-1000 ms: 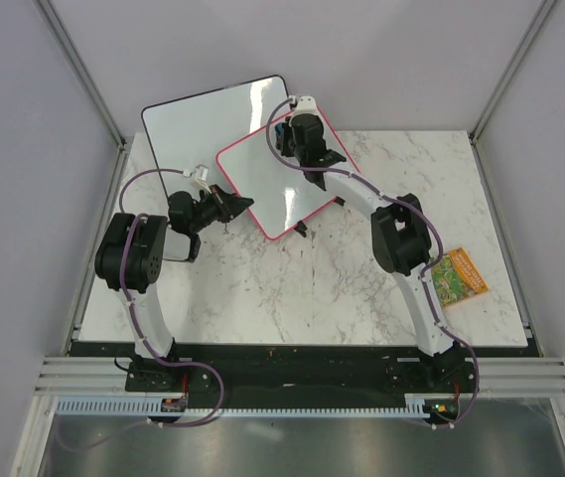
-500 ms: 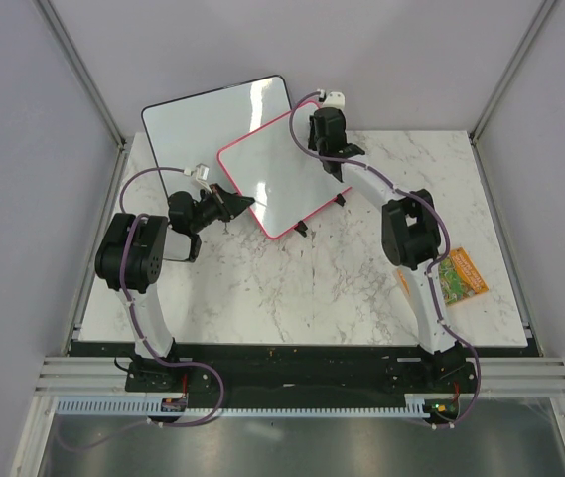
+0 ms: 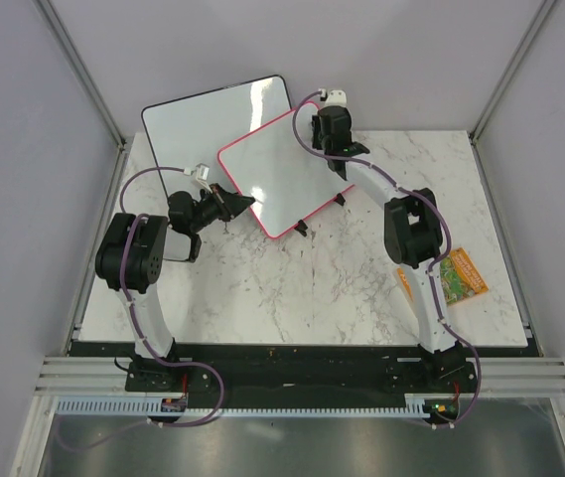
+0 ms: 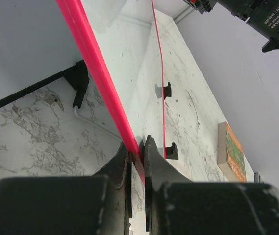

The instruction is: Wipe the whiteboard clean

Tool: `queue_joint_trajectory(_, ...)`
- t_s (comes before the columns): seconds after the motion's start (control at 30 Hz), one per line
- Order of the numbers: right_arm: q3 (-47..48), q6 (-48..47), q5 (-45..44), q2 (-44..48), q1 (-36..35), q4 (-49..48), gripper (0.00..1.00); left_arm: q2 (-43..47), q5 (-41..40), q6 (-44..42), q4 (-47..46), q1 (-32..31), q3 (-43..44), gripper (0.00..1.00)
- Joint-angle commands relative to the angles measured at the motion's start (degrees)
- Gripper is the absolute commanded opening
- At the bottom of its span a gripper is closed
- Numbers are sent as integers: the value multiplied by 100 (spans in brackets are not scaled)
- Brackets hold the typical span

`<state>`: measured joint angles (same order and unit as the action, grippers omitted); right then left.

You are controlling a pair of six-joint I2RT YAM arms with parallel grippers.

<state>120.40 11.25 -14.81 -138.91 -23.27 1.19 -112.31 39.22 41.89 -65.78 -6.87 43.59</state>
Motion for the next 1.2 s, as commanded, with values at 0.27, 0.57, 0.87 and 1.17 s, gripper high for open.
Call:
queue_joint_trajectory(0.27, 81, 35, 892, -576, -925, 2077, 0, 174, 525, -1429, -181, -244, 79, 2)
queue_joint_trajectory(0.57, -1999, 369, 971, 135, -908, 2395, 0, 183, 516, -1438, -190, -244, 70, 2)
queue_joint_trajectory(0.87, -2575, 440, 1094, 400, -855, 2158, 0, 183, 516, -1455, -172, -253, 70, 2)
queue_joint_trajectory(1.17, -1670, 45, 585, 409, -802, 1261, 0, 201, 507, -1508, -102, -288, 88, 2)
